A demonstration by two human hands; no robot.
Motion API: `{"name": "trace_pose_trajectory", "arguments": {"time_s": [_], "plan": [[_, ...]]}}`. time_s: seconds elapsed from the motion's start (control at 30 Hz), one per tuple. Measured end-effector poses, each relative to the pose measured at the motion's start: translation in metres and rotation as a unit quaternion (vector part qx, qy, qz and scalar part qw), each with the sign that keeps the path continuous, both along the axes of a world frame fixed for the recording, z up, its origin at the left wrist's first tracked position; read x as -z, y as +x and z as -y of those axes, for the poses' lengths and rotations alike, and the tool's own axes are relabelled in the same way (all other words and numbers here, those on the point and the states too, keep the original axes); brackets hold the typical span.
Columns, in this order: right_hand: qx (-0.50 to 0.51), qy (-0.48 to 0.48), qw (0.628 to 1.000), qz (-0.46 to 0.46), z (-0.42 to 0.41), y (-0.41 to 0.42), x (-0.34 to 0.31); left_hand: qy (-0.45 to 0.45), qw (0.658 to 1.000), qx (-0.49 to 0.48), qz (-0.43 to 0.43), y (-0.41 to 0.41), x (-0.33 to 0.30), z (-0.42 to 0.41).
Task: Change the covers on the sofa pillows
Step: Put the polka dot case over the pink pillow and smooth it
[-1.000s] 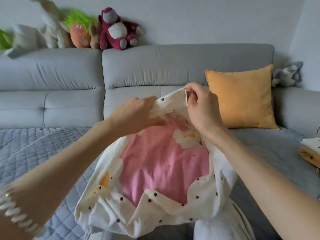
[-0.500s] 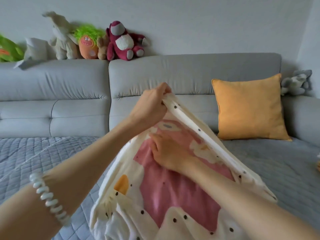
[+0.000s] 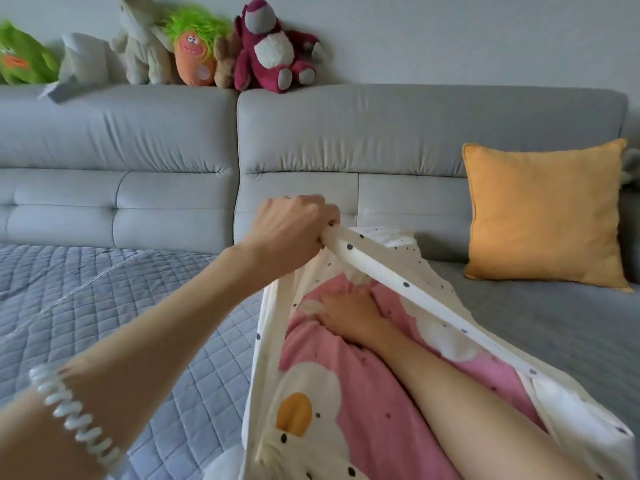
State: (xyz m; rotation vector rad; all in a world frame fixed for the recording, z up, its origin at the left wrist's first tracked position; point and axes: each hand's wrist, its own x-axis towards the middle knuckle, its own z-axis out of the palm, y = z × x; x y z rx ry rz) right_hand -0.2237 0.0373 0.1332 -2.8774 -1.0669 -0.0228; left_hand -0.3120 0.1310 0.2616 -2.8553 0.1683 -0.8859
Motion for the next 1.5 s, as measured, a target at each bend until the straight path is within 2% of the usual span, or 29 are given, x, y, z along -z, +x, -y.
{"name": "trace_pose_trajectory", "arguments": {"time_s": [0.03, 0.1, 0.2, 0.23, 0.3, 0.33, 0.43, 0.53, 0.6, 0.7, 0.83, 0.93, 1.03, 1.1, 1.17, 1.23, 1.3, 1.33, 1.4, 1.43, 1.5], "plan": [[0.007, 0.003, 1.0, 0.007, -0.005, 0.0, -0.005, -0.103, 0.994, 0.018, 0.026, 0.002, 0.003, -0.001], [0.001, 0.089, 0.995, 0.043, -0.016, 0.003, -0.024, -0.255, 0.959, 0.07, 0.098, 0.004, 0.003, 0.001], [0.02, 0.21, 0.972, 0.101, -0.019, 0.002, -0.026, -0.31, 0.913, 0.178, 0.197, -0.001, -0.004, 0.026], [0.026, 0.186, 0.977, 0.097, -0.018, -0.001, -0.013, -0.317, 0.904, 0.212, 0.193, -0.003, -0.007, 0.037], [0.019, 0.064, 0.997, 0.039, -0.015, -0.009, 0.023, -0.296, 0.918, 0.227, 0.134, -0.002, -0.001, 0.05], [0.01, 0.05, 0.999, 0.015, -0.015, -0.009, 0.031, -0.279, 0.928, 0.214, 0.124, 0.002, 0.006, 0.047], [-0.023, 0.082, 0.996, -0.016, -0.007, -0.024, 0.009, -0.238, 0.959, 0.101, 0.116, 0.008, 0.023, 0.016], [-0.065, 0.118, 0.99, -0.051, 0.015, -0.054, -0.001, -0.224, 0.97, 0.077, 0.054, -0.007, 0.035, 0.008], [-0.071, 0.12, 0.989, -0.055, 0.036, -0.073, 0.001, -0.223, 0.972, 0.076, 0.021, -0.019, 0.046, 0.011], [-0.089, 0.074, 0.992, -0.044, 0.054, -0.101, 0.0, -0.232, 0.97, 0.077, -0.02, -0.034, 0.056, 0.015], [-0.087, 0.006, 0.994, -0.061, 0.051, -0.102, 0.029, -0.303, 0.944, 0.125, -0.021, -0.056, 0.039, 0.052], [-0.084, 0.04, 0.995, -0.047, 0.049, -0.099, 0.029, -0.281, 0.942, 0.181, -0.028, -0.074, 0.034, 0.072], [-0.111, 0.059, 0.992, -0.008, 0.061, -0.121, 0.016, -0.226, 0.967, 0.108, -0.054, -0.086, 0.055, 0.044], [-0.12, 0.106, 0.987, -0.003, 0.082, -0.142, 0.01, -0.212, 0.971, 0.096, -0.058, -0.101, 0.077, 0.023], [-0.103, 0.192, 0.976, 0.018, 0.112, -0.158, 0.002, -0.22, 0.969, 0.11, -0.037, -0.122, 0.095, 0.015], [-0.056, 0.26, 0.96, 0.091, 0.142, -0.174, -0.002, -0.248, 0.96, 0.133, 0.009, -0.141, 0.108, 0.016], [-0.026, 0.289, 0.947, 0.139, 0.17, -0.18, -0.004, -0.278, 0.946, 0.15, 0.07, -0.158, 0.109, 0.022], [-0.029, 0.284, 0.955, 0.087, 0.182, -0.182, -0.005, -0.28, 0.943, 0.157, 0.086, -0.165, 0.111, 0.025], [-0.065, 0.234, 0.967, -0.075, 0.203, -0.191, -0.003, -0.262, 0.949, 0.158, 0.078, -0.175, 0.117, 0.031], [-0.081, 0.203, 0.969, -0.118, 0.213, -0.196, -0.002, -0.249, 0.954, 0.16, 0.057, -0.178, 0.124, 0.032], [-0.09, 0.13, 0.979, -0.126, 0.23, -0.2, 0.002, -0.223, 0.961, 0.164, -0.011, -0.181, 0.14, 0.034]]}}
